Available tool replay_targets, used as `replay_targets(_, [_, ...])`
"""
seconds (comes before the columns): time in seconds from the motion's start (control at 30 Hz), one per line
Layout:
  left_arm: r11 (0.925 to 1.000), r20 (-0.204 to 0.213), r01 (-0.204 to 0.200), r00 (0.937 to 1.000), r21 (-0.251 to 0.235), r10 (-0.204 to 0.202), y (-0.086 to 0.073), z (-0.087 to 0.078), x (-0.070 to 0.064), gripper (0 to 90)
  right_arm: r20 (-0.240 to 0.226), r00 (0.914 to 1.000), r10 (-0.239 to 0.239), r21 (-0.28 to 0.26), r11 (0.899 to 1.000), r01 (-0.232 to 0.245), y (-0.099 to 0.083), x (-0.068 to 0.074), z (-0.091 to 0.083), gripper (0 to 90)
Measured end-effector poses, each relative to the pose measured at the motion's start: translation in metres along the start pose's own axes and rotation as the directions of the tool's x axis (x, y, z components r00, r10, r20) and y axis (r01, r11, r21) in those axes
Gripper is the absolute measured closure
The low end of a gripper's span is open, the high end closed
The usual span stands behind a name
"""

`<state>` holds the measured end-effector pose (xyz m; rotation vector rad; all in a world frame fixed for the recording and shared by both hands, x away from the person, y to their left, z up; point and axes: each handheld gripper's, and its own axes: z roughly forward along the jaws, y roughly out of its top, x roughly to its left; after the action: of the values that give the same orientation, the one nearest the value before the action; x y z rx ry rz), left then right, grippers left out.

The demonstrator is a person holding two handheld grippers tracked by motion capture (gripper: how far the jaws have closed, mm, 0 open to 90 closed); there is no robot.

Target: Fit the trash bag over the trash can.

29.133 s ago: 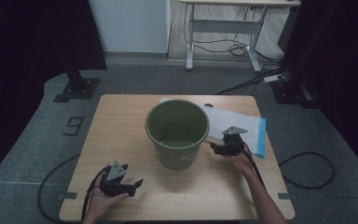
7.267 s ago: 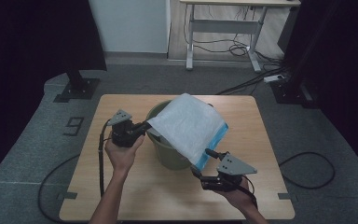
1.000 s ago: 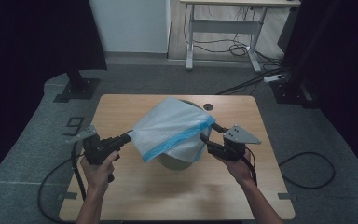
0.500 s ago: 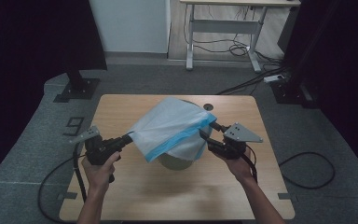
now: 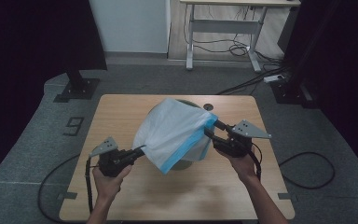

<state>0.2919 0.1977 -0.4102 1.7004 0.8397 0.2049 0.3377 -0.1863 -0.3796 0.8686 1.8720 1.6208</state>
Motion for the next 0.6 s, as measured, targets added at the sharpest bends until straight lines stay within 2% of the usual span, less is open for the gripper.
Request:
replay_targets(0.13, [0.9998,0.005,0.001,1.0000,0.018,-0.001,-0.007,0.006,-0.002,89.5,0.002,0.9996,0.029,0.002,1.000,-0.029,0.002,0.000,0.003,54.4])
replay_targets(0.27, [0.9997,0.010,-0.001,0.9999,0.026,0.001,-0.010,0.010,-0.003,89.5,-0.027,0.9977,0.062,-0.012,0.998,-0.063,0.004,0.000,0.006,69.5])
replay_targets(0.4, [0.9995,0.018,-0.012,0.9998,0.030,0.012,-0.011,0.012,-0.005,89.5,-0.029,0.9978,0.059,-0.027,0.998,-0.060,0.006,0.002,0.009,86.0])
replay_targets(0.47, [0.9996,0.015,-0.013,0.9998,0.023,0.013,-0.011,0.010,-0.005,89.3,-0.020,0.9983,0.054,-0.026,0.998,-0.055,0.007,0.002,0.009,88.6])
replay_targets(0.5, [0.9998,0.009,-0.012,0.9999,0.014,0.011,-0.011,0.008,-0.005,86.6,-0.020,0.9985,0.050,-0.022,0.998,-0.051,0.007,0.002,0.009,88.7])
replay_targets(0.57, [0.9999,0.000,-0.009,1.0000,0.005,0.009,-0.009,0.001,-0.003,70.1,-0.002,0.9999,0.017,0.006,1.000,-0.017,0.007,0.002,0.009,88.9])
replay_targets(0.6, [0.9999,0.001,-0.011,0.9999,0.001,0.011,-0.007,-0.004,-0.003,65.3,0.001,1.0000,0.008,0.015,1.000,-0.008,0.006,0.002,0.008,88.9])
